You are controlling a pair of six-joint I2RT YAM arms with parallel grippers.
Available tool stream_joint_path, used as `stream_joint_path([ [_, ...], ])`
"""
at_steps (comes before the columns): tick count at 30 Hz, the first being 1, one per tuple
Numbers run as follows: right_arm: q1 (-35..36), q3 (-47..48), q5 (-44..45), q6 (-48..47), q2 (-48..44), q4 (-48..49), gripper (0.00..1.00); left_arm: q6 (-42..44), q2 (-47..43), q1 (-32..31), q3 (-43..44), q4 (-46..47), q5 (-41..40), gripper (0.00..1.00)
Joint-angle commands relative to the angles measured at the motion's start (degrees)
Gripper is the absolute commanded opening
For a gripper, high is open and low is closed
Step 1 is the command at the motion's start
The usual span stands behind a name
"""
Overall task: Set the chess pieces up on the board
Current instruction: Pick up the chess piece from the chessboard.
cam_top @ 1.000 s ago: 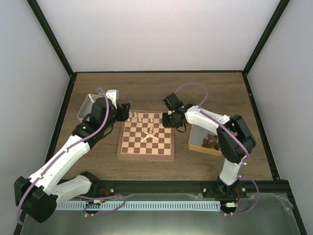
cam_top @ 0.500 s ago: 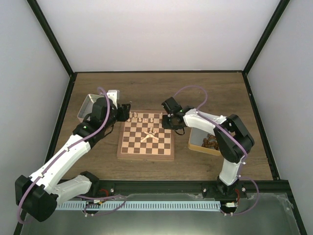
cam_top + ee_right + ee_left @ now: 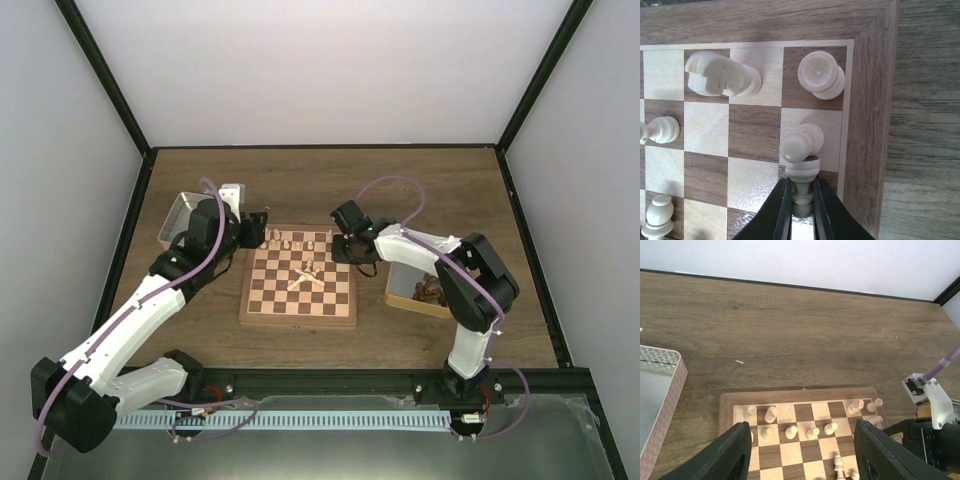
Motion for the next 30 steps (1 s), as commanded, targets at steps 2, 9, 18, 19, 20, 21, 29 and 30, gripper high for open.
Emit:
stream_joint_path([
  [2, 0.5, -1.0, -1.9, -4.4, -1.4, -1.0, 0.02, 0.1, 0.1, 0.2, 0.7, 1.7, 0.5, 0.58],
  [9, -0.2, 0.3, -6.4, -8.5, -1.1, -3.5, 0.01, 0.1, -0.1, 0.2, 0.4, 1.6, 0.6, 0.58],
  [18, -1.7, 0.9, -9.1, -14.8, -2.4, -8.8, 0.01, 0.1, -0.2, 0.2, 0.2, 1.8, 1.5, 0.58],
  [19, -1.8, 0.7, -9.0, -15.6, -2.9, -9.1, 0.01, 0.1, -0.4, 0.2, 0.3, 1.9, 1.8, 0.58],
  [20, -1.9, 0.7, -8.9, -16.4, -3.3, -9.4, 0.01, 0.1, -0.4, 0.2, 0.2, 1.9, 2.0, 0.58],
  [21, -2.0, 0.6, -8.9, -17.0, -3.8, -9.5, 0.01, 0.1, -0.3, 0.2, 0.2, 2.0, 2.2, 0.58],
  [29, -2.7, 1.1, -8.0, -19.8, -5.5, -10.5, 0.01, 0.5, -0.2, 0.2, 0.1, 2.0, 3.5, 0.58],
  [30, -2.7, 1.2, -8.3, -20.2, -5.6, -10.4, 0.01, 0.5, -0.2, 0.2, 0.2, 2.0, 3.8, 0.58],
])
